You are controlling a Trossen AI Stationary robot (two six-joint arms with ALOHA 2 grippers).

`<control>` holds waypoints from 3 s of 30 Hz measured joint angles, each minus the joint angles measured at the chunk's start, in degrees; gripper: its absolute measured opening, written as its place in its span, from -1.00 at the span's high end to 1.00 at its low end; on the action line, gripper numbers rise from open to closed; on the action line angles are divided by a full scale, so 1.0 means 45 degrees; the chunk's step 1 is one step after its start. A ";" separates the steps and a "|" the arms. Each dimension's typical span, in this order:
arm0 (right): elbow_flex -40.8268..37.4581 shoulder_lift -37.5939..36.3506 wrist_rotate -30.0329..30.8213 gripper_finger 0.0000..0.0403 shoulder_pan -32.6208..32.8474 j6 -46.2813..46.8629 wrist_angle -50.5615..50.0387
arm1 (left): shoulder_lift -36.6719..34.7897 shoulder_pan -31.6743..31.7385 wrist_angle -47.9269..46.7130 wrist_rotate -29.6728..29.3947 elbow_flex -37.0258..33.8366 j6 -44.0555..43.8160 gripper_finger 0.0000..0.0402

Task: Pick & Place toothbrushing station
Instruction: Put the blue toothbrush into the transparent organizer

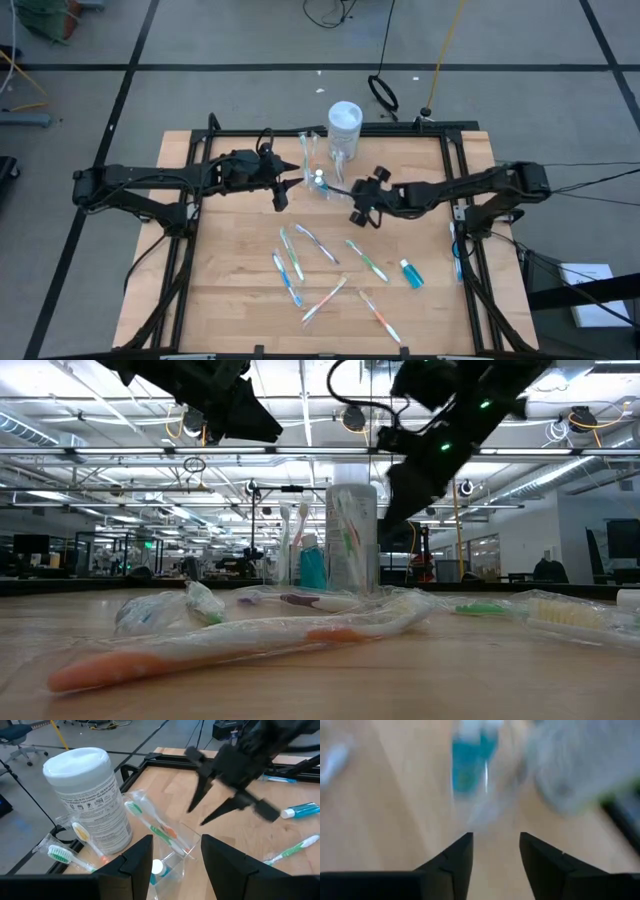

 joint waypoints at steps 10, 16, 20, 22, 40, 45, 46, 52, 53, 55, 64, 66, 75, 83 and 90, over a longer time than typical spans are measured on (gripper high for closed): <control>-0.0015 -0.1587 -0.3997 0.19 0.1310 0.7294 -0.6666 | 0.0000 0.0004 0.0069 0.0000 0.0000 0.0002 0.14; -0.0019 -0.1548 -0.8103 0.29 0.2544 1.1121 -0.9830 | 0.0000 0.0000 0.0077 0.0000 0.0000 0.0002 0.14; -0.0019 -0.1538 -1.0389 0.33 0.3752 1.3609 -1.1627 | 0.0000 0.0000 0.0086 0.0000 0.0000 0.0002 0.14; -0.0019 -0.1536 -1.1132 0.33 0.4405 1.5029 -1.2210 | 0.0000 0.0000 0.0087 0.0000 0.0000 0.0002 0.14; -0.2128 -0.1538 -1.2240 0.33 0.6392 1.9967 -1.3163 | 0.0000 0.0000 0.1398 0.0005 0.0000 0.0694 0.14; -0.2904 -0.1538 -1.2395 0.33 0.6392 2.0141 -1.2161 | 0.0000 0.0002 0.1420 0.0005 0.0000 0.0781 0.14; -0.3034 -0.1538 -1.2236 0.33 0.6392 2.0196 -1.1978 | 0.0000 0.0000 0.1423 0.0005 0.0000 0.0794 0.14; -0.3628 -0.1538 -1.2026 0.33 0.6387 2.0197 -1.1335 | 0.0000 0.0005 0.1423 0.0005 0.0000 0.0794 0.14; -0.3698 -0.1538 -1.2012 0.33 0.6387 2.0197 -1.1329 | 0.0000 0.0004 0.1423 0.0005 0.0000 0.0794 0.14; -0.3836 -0.1538 -1.1988 0.33 0.6387 2.0263 -1.1288 | 0.0000 0.0000 0.1427 0.0005 0.0000 0.0789 0.14; -0.4715 -0.1577 -1.1967 0.36 0.6378 2.0566 -0.9976 | 0.0000 0.0000 0.1401 0.0005 0.0000 0.0762 0.14; -0.4961 -0.1572 -1.2016 0.40 0.6378 2.0576 -0.9793 | 0.0000 0.0000 0.1398 0.0005 0.0000 0.0764 0.14; -0.5158 -0.1557 -1.1951 0.66 0.6383 2.0309 -0.9489 | 0.0000 0.0002 0.1384 0.0005 0.0000 0.0765 0.14; -0.5069 -0.1549 -1.1992 0.90 0.6383 1.9306 -0.9273 | 0.0000 0.0000 0.1379 0.0005 0.0000 0.0765 0.14; -0.4380 -0.1635 -1.1514 0.88 0.6402 1.8714 -0.9686 | 0.0000 0.0004 0.1378 0.0005 0.0000 0.0765 0.14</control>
